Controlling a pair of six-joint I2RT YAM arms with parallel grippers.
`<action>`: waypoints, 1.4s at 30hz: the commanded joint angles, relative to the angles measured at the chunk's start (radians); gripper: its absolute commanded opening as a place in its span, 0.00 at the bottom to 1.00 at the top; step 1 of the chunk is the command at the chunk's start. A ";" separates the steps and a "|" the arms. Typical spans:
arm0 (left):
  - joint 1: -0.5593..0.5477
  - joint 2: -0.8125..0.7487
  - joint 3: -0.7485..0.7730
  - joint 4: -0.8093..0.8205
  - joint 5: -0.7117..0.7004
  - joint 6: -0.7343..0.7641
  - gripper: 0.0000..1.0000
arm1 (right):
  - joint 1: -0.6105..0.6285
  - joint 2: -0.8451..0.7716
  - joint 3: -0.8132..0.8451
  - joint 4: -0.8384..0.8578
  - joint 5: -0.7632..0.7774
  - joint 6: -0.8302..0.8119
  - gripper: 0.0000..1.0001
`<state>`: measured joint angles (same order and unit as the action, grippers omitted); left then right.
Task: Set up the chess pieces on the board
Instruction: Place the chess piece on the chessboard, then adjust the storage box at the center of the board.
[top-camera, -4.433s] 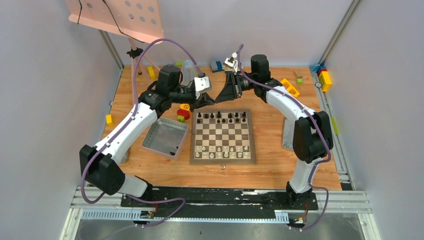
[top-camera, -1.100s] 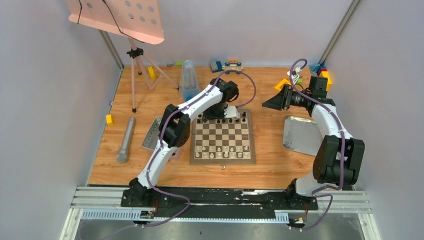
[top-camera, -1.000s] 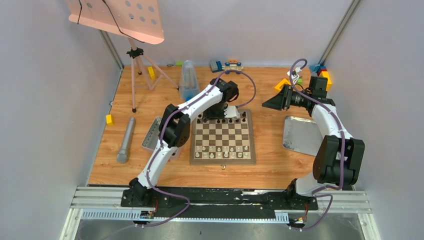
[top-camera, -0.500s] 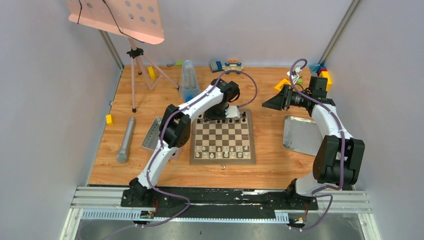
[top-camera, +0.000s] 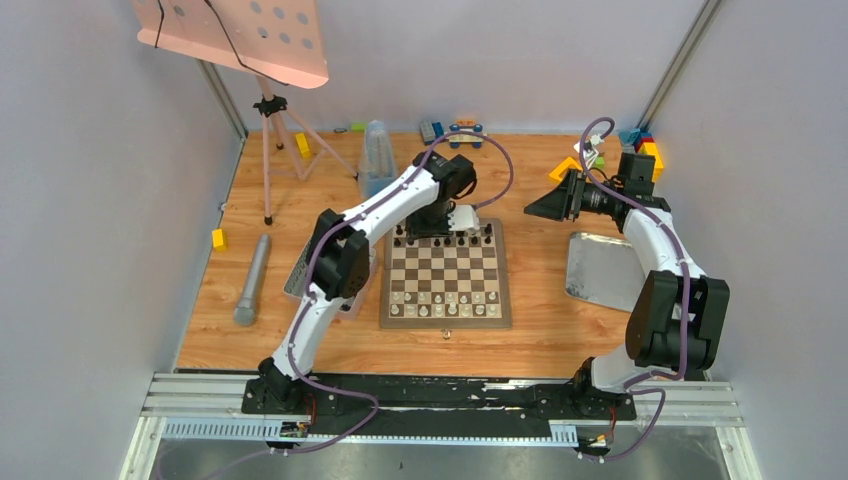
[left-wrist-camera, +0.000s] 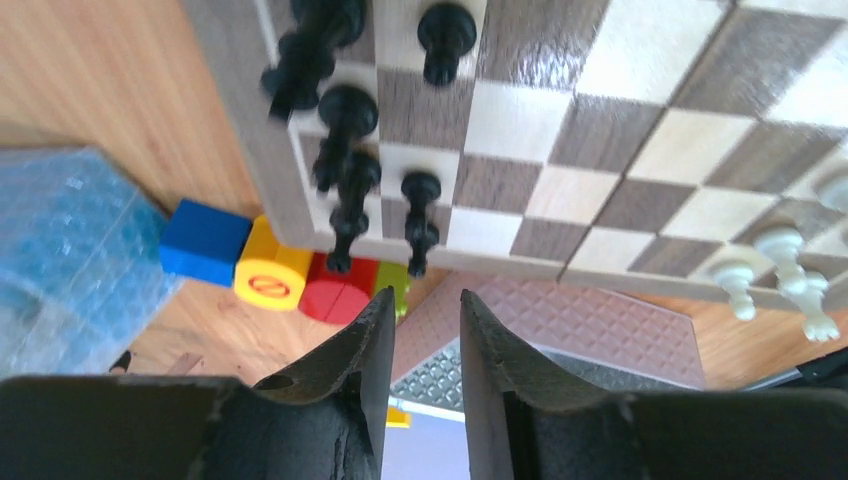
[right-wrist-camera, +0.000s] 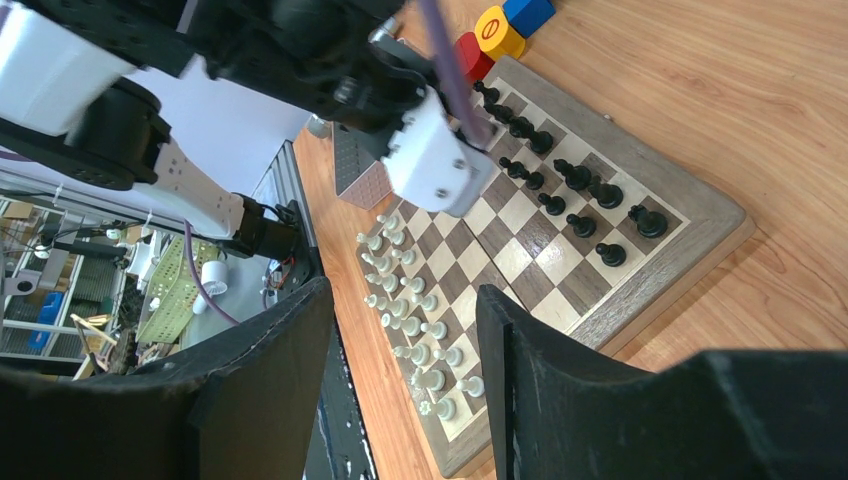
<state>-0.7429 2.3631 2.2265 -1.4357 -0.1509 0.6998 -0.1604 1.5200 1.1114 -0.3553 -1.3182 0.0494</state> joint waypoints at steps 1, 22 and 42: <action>-0.005 -0.188 -0.035 0.021 0.037 -0.029 0.38 | -0.004 -0.006 0.004 0.016 -0.030 -0.021 0.55; 0.508 -0.780 -0.886 0.493 0.155 -0.112 0.61 | 0.048 0.000 0.031 -0.018 0.103 -0.082 0.56; 0.510 -0.491 -0.732 0.477 0.292 0.230 0.73 | 0.055 0.011 0.025 -0.038 0.106 -0.109 0.56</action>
<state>-0.2333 1.8706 1.4639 -0.8818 0.0963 0.8768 -0.1116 1.5253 1.1114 -0.4004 -1.2041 -0.0235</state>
